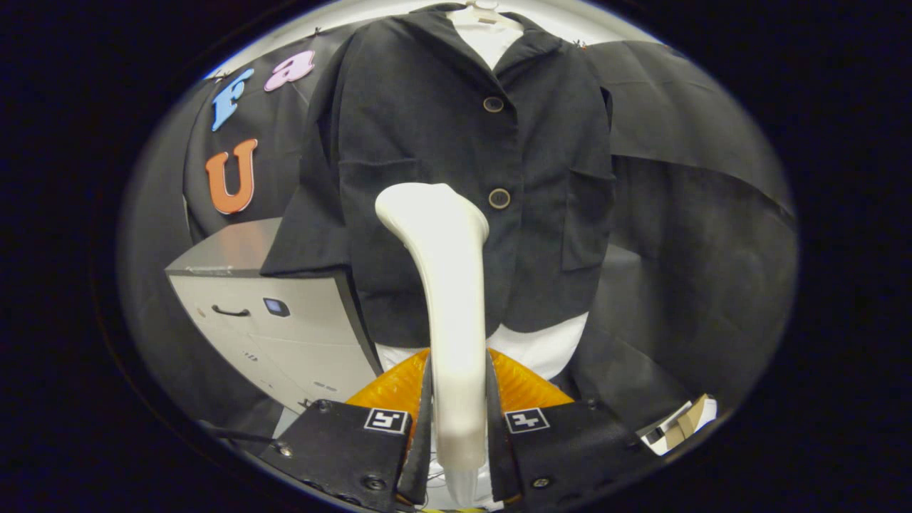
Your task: Iron the clothes twice with a garment steamer, once on the left side and once on the right side.
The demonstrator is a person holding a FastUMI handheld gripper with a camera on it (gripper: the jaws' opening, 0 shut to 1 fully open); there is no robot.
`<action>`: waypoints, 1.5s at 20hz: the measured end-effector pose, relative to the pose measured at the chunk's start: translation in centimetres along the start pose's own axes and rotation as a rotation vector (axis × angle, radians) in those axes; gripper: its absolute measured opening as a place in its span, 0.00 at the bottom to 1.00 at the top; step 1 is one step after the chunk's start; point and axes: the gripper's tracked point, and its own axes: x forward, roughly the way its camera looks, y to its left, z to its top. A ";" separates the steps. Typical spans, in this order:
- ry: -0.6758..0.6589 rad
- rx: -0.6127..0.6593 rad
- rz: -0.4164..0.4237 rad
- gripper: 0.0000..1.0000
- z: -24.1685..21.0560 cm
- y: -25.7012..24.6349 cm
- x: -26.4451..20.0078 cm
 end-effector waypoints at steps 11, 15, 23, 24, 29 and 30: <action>0.114 -0.006 -0.011 0.36 -5.3 0.4 1.7; 0.107 0.021 -0.001 0.36 -4.9 0.1 0.6; 0.034 0.086 -0.029 0.36 -1.8 -5.0 -4.7; 0.020 0.096 -0.039 0.36 -1.3 -6.1 -5.3; -0.078 0.130 -0.081 0.36 4.2 -11.6 -8.4; -0.103 0.139 -0.083 0.36 5.3 -12.6 -8.7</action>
